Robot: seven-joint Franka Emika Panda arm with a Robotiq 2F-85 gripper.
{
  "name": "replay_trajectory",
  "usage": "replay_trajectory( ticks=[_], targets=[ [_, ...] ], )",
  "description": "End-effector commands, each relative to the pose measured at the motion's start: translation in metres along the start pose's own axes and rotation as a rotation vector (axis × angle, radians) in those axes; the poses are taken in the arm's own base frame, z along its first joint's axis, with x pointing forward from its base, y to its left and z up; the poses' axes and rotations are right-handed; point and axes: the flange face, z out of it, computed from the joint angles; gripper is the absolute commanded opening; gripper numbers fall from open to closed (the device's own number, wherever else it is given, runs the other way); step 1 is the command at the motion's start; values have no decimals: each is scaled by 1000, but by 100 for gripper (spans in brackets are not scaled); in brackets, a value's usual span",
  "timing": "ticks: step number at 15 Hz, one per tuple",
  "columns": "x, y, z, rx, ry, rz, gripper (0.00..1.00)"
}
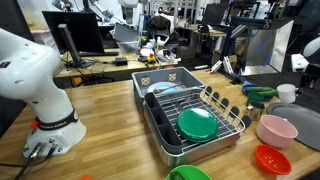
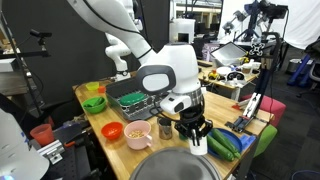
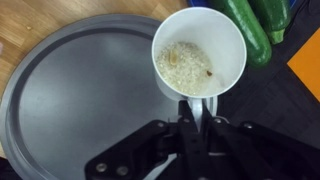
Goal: Pour the contents of the mug into the metal jug
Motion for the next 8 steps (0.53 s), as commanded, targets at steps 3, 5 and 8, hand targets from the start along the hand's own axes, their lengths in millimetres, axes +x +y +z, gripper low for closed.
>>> replay_trajectory(
  ticks=[3, 5, 8],
  targets=[
    [-12, -6, -7, 59, 161, -126, 2],
    [-28, -11, -17, 102, 219, -193, 2],
    [-61, -15, -34, 160, 255, -274, 2]
  ],
)
